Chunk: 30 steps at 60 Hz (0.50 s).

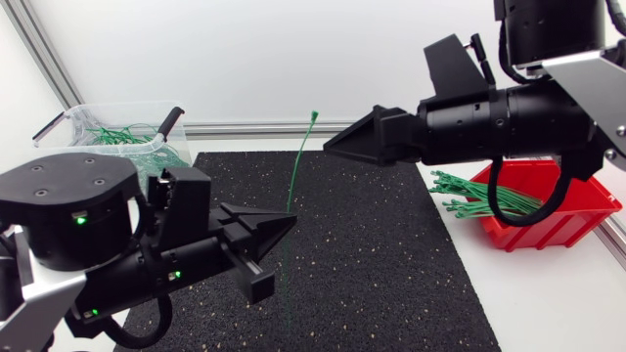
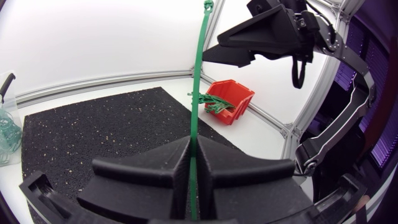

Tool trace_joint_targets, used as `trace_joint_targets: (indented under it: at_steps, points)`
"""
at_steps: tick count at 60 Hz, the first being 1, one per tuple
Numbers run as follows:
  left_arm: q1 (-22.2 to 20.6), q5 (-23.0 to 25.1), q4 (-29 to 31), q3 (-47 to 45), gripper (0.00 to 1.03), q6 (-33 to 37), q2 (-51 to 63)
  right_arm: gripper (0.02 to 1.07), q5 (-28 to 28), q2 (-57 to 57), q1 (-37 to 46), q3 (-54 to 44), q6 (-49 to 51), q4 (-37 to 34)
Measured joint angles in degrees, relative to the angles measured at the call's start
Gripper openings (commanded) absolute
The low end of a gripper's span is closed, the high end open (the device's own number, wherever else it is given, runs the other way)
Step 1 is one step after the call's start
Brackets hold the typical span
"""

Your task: Take a green cable tie from the red box, thread the tail through the head to close it, then place it in the transparent bin on the left.

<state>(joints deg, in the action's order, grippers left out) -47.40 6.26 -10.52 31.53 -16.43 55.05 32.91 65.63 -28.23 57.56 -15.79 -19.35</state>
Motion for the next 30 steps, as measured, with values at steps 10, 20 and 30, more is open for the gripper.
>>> trace_joint_targets:
  at_steps: [10,20,30]
  points:
    - [2.4,6.4,0.7,-0.4,0.04,0.0,-1.9,0.88,6.9,0.9,2.9,0.0,10.0,-1.0]
    - [5.4,13.4,0.9,-0.4,0.04,0.0,-1.7,0.91,9.2,2.8,2.8,0.0,26.9,-5.3]
    - [6.9,19.9,2.1,-0.4,0.04,0.0,-1.2,0.91,17.5,3.3,2.9,0.0,35.7,-5.5]
